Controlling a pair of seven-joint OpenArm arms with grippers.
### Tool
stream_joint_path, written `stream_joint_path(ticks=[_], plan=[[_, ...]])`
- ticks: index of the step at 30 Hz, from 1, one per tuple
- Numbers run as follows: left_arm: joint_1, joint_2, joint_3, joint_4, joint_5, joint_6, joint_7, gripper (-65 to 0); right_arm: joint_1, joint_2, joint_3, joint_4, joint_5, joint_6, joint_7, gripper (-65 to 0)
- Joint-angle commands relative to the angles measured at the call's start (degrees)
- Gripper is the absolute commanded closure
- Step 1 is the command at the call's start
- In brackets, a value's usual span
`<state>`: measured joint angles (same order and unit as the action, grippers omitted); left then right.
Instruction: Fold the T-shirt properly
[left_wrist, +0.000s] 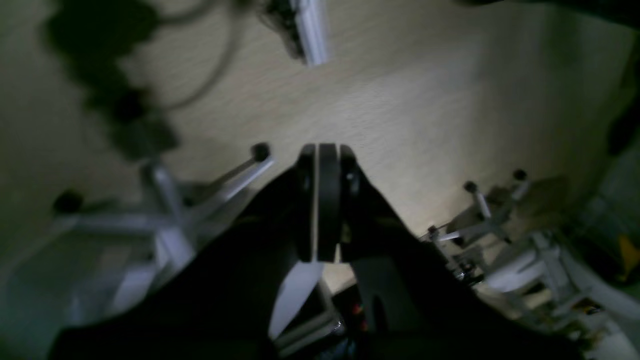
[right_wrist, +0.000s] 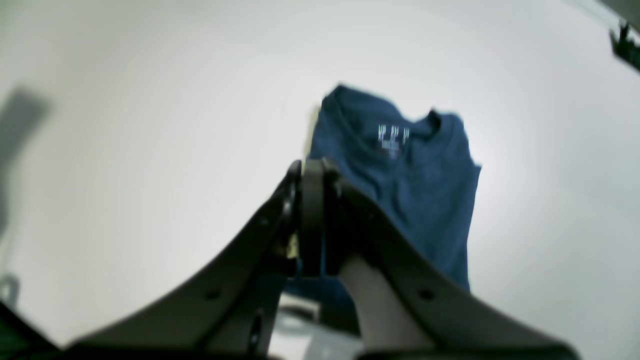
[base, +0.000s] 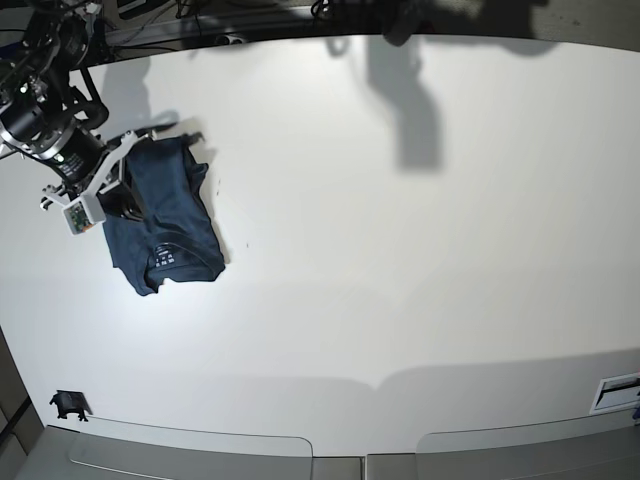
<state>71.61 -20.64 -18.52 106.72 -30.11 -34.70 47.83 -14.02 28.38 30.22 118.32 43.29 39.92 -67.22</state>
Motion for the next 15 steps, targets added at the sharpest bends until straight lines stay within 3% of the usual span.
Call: stream_joint_path(ticks=[1,6,11,15], plan=[[-0.15,-0.17,0.52,-2.19,-0.37,-0.79,-0.5,0.0,0.46,0.52,0.5,0.92,3.34,0.08,0.72,0.0],[-9.6,-0.17,6.27,-19.34,0.04,-0.98,-1.46,0.0,-2.01,-3.41,0.55,0.92,17.53,0.08,-0.81,0.0],[-20.79,-0.13,12.37,-37.2,0.85,-1.01,-5.25,0.0,-6.95,-7.23,0.55,0.94,25.4,0.08,-1.07,0.0],[-27.85,1.16,15.52,-48.02,8.79,-0.98,-8.68,0.0,-10.56,-7.89,0.7,0.94,29.2,0.08,-2.23,0.0]])
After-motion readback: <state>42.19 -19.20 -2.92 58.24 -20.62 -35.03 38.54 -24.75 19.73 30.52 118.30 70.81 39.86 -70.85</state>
